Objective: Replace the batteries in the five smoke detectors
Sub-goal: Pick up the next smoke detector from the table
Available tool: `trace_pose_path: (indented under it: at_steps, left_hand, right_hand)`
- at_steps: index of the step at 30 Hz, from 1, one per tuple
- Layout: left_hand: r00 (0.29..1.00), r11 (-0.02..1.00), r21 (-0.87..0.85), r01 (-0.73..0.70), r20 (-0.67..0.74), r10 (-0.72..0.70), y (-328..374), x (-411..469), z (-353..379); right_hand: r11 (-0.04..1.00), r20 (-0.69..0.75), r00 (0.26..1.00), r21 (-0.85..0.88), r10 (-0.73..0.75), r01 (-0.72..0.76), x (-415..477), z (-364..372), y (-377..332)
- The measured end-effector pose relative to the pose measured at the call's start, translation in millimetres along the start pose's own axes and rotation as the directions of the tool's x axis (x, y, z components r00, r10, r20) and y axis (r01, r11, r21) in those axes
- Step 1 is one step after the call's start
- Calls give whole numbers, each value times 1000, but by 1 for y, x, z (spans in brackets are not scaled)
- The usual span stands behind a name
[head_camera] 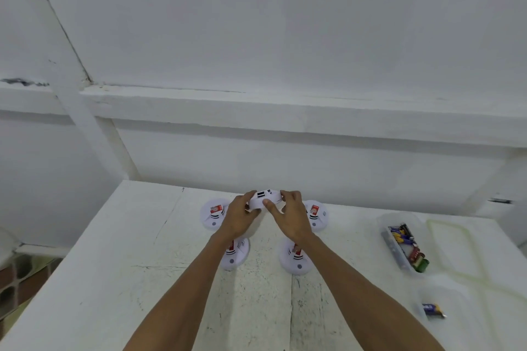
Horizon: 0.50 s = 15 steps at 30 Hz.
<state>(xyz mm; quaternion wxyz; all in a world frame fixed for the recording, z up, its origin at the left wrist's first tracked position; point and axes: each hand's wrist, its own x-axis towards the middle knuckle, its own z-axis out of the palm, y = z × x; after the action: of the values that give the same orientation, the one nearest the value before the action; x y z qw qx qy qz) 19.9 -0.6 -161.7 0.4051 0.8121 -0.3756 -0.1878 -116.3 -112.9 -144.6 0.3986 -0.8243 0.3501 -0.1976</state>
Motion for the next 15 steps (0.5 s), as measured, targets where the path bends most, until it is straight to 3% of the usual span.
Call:
trace_pose_path:
  at_steps: [5, 12, 15]
  left_hand:
    - [988, 974, -167, -154, -32, 151, 36, -4, 18]
    - [994, 945, -309, -105, -50, 95, 83, -16, 59]
    - [998, 907, -420, -40, -67, 13, 107, -29, 87]
  right_hand:
    - [992, -175, 984, 122, 39, -17, -10, -28, 3]
    - [950, -339, 937, 313, 86, 26, -40, -73, 18]
    - [907, -356, 912, 420, 204, -39, -56, -88, 29]
